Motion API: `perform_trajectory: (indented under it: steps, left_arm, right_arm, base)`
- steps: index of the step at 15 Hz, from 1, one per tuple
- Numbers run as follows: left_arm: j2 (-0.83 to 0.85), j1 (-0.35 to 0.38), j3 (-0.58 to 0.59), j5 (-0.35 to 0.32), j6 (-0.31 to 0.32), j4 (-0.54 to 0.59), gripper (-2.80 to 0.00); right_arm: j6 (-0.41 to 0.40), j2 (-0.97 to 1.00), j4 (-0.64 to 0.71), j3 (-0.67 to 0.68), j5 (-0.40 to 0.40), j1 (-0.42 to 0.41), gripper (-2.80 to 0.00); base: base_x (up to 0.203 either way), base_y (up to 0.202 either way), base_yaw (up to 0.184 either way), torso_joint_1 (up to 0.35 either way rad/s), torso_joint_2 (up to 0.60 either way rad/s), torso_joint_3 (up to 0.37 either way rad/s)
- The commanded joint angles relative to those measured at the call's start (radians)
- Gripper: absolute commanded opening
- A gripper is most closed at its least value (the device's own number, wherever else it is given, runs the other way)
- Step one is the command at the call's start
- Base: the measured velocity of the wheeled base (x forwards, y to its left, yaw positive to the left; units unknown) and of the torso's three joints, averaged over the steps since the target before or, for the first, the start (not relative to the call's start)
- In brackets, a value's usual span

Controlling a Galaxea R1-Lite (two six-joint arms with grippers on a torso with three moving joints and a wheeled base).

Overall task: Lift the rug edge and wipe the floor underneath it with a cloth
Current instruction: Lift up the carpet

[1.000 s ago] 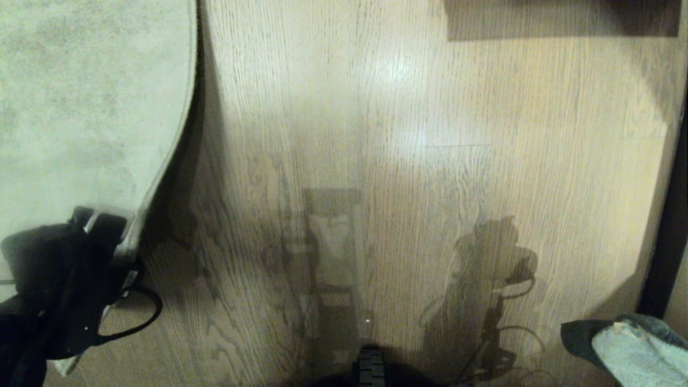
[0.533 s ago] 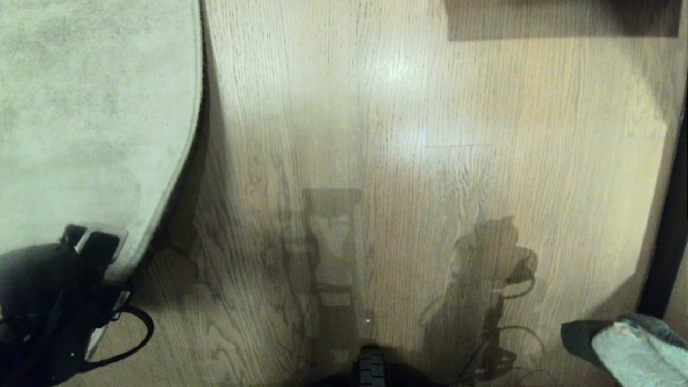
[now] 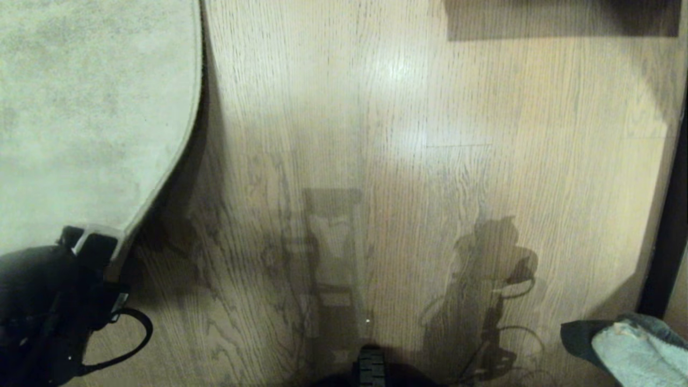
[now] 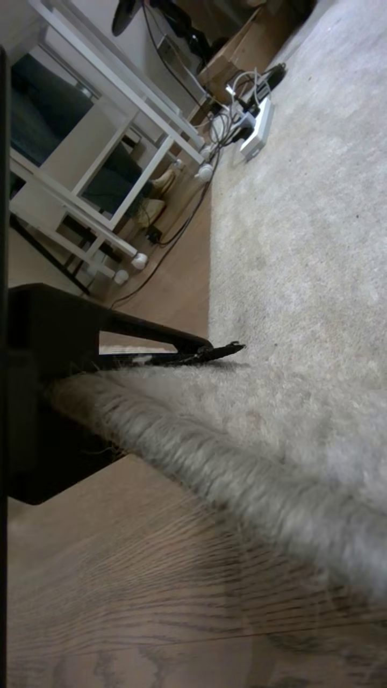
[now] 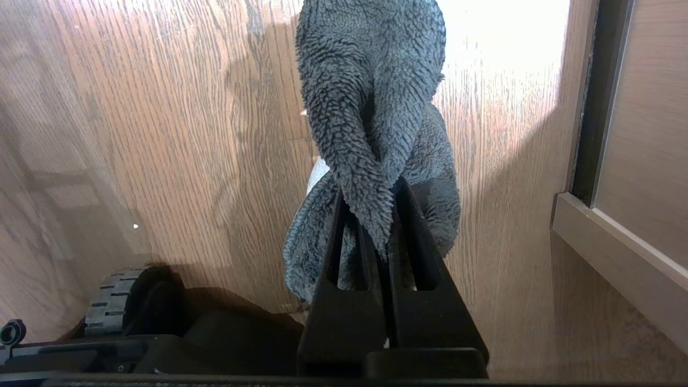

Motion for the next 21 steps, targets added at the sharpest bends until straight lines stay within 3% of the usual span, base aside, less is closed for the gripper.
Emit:
perform_trajectory:
  steps: [1,8,11,18,21]
  left_arm:
    - [-0.012,0.0,0.001,0.004,0.004,-0.005,-2.8]
    - [-0.056,0.007,-0.016,-0.018,0.01,-0.005,-2.8]
    - [-0.083,0.059,-0.061,-0.085,0.017,-0.003,-2.8]
    - [-0.123,0.232,-0.206,-0.322,0.03,0.003,-2.8]
    - [-0.154,0.276,-0.232,-0.358,0.028,0.021,-2.8]
  right_arm:
    - [0.001,0.001,0.0,0.0,0.0,0.0,-2.8]
    - [0.001,0.001,0.0,0.0,-0.002,0.0,-2.8]
    - [0.0,0.001,0.0,0.0,-0.001,0.0,-2.8]
    - [0.0,0.001,0.0,0.0,-0.001,0.0,-2.8]
    - [0.001,0.001,0.0,0.0,0.0,0.0,-2.8]
  base:
    - [0.0,0.0,0.0,0.0,0.0,0.0]
    - [0.0,0.0,0.0,0.0,0.0,0.0]
    - [0.0,0.0,0.0,0.0,0.0,0.0]
    - [0.0,0.0,0.0,0.0,0.0,0.0]
    - [0.0,0.0,0.0,0.0,0.0,0.0]
